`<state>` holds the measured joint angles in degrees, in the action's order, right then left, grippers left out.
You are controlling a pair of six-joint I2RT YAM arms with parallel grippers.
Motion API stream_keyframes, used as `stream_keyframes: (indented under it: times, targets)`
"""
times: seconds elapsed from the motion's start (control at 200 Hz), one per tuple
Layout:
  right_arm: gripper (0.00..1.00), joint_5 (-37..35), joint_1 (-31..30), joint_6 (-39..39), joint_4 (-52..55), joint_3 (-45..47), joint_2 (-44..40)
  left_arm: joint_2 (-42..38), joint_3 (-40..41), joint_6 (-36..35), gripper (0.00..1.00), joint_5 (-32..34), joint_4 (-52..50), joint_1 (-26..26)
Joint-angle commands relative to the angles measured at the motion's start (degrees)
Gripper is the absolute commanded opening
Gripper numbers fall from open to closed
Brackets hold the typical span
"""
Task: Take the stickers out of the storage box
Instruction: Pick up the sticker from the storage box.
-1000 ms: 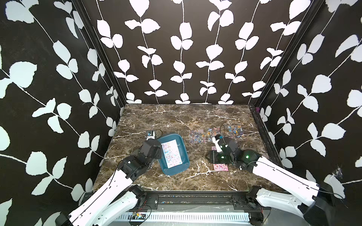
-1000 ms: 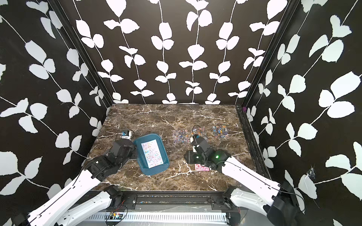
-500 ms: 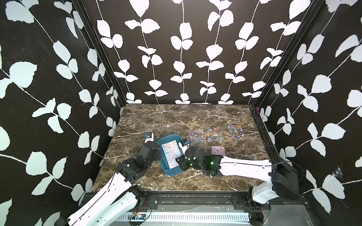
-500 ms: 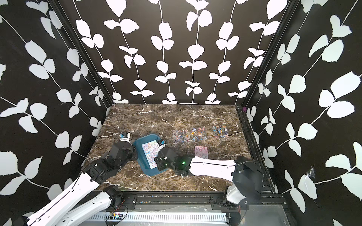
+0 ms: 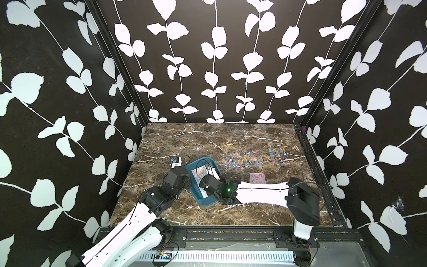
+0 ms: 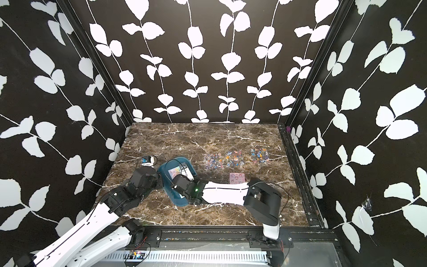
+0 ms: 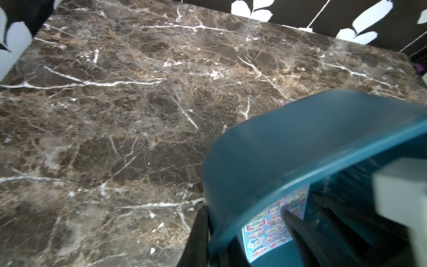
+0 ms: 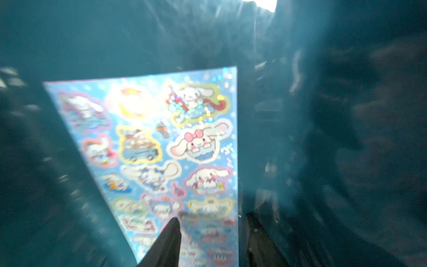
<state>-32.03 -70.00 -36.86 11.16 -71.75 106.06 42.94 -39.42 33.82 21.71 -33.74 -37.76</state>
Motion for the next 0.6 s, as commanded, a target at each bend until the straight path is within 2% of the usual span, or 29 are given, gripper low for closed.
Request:
stream_keyframes:
  times: [0.0,0.095,0.175,0.285,0.44,0.595]
  targets:
    - [0.51,-3.3,1.9,-3.1,2.9,-1.6,0.4,-0.3,0.2,-0.9,0.0,-2.9,2.2,0.6]
    - [0.46,3.3,4.0,-3.0,-1.3,0.7,0.3,-0.5,0.4,-1.2,0.0,-3.9,2.6,1.3]
    - [0.38,9.6,5.7,-3.1,-5.1,3.1,0.2,-0.9,0.5,-1.0,0.0,-4.7,2.7,1.9]
    - [0.21,18.4,7.5,-2.6,-11.0,6.2,-0.5,-1.4,0.8,-1.0,0.0,-4.8,2.8,2.5]
    - [0.0,24.2,8.5,-1.5,-14.7,8.2,-1.7,-1.4,0.9,-0.9,0.0,-4.7,2.6,2.9]
    - [0.0,26.0,9.3,-1.5,-15.9,9.3,-2.9,-1.2,0.8,-1.0,0.0,-4.2,2.2,3.0]
